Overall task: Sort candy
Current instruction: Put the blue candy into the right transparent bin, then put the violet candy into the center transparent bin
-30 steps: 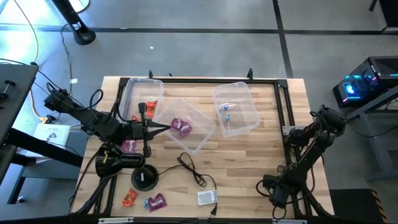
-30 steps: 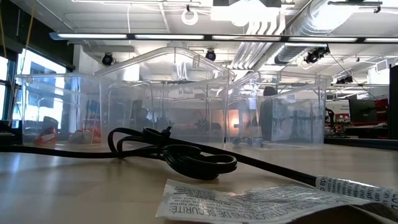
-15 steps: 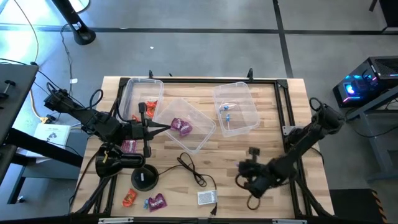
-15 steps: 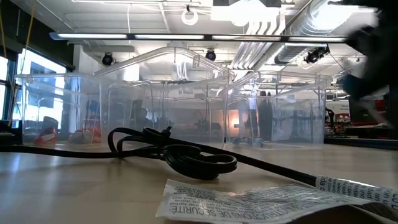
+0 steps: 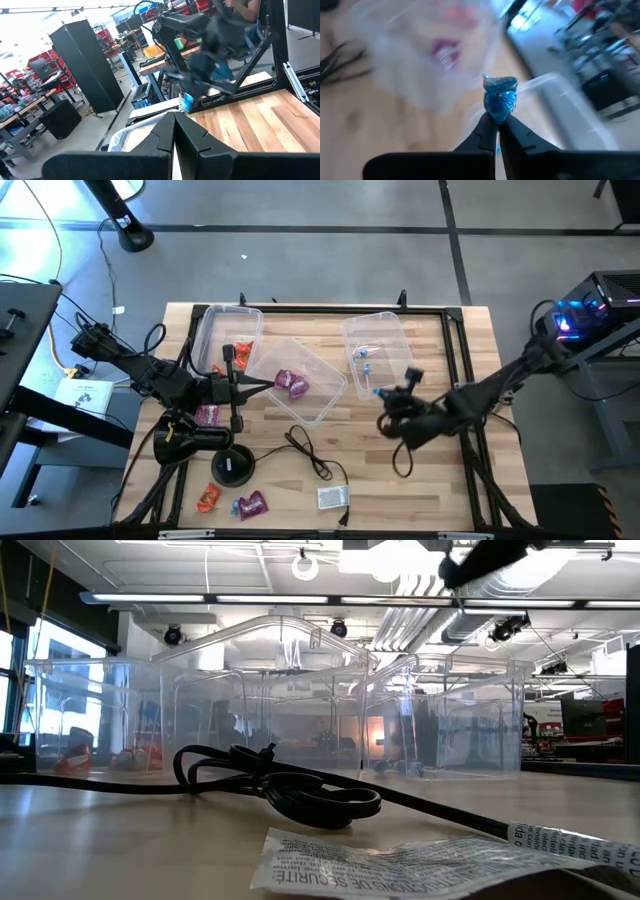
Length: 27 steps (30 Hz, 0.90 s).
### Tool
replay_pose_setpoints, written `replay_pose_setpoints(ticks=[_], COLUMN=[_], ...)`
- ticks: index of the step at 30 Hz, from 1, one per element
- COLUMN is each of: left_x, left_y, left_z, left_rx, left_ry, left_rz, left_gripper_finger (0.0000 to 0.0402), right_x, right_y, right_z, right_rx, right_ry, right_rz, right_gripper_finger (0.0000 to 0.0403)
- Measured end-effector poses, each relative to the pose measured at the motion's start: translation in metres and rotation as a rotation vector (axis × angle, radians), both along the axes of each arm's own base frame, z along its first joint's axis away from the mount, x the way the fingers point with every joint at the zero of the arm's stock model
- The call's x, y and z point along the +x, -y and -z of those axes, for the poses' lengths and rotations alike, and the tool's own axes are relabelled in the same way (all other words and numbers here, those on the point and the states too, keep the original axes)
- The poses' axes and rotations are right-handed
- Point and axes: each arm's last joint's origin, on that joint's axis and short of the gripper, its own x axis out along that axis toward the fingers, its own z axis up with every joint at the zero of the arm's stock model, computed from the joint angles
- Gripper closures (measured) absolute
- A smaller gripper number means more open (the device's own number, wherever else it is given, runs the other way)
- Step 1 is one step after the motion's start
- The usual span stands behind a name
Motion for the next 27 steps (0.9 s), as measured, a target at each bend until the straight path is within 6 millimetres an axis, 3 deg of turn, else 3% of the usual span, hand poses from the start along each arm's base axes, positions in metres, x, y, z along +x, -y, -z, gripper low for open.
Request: replay_pose_setpoints(ticks=[5,12,19,27], left_x=[0.001,0.004,0.005,0.006], left_y=[-0.003,-0.01,-0.015,-0.015], left_z=[0.0,0.003,0.006,0.005], left_rx=[0.002,-0.011,-0.024,-0.028], left_ry=[-0.003,-0.029,-0.044,-0.036], left_rz=[-0.015,-0.052,-0.08,-0.081], left_gripper_finger=[0.0401,0.0401,0.0402,0.0401], right_x=[0.001,0.018,0.036,0.038], right_y=[0.034,0.087,0.132,0.147], right_z=[-0.021,-0.015,-0.01,-0.009], right_rx=[-0.05,-0.003,0.101,0.068], right_ry=[0.082,0.033,0.018,-0.012], right_rz=[0.108,0.274,0.253,0.244], right_gripper_finger=[0.0402,0.0381,0.0301,0.022])
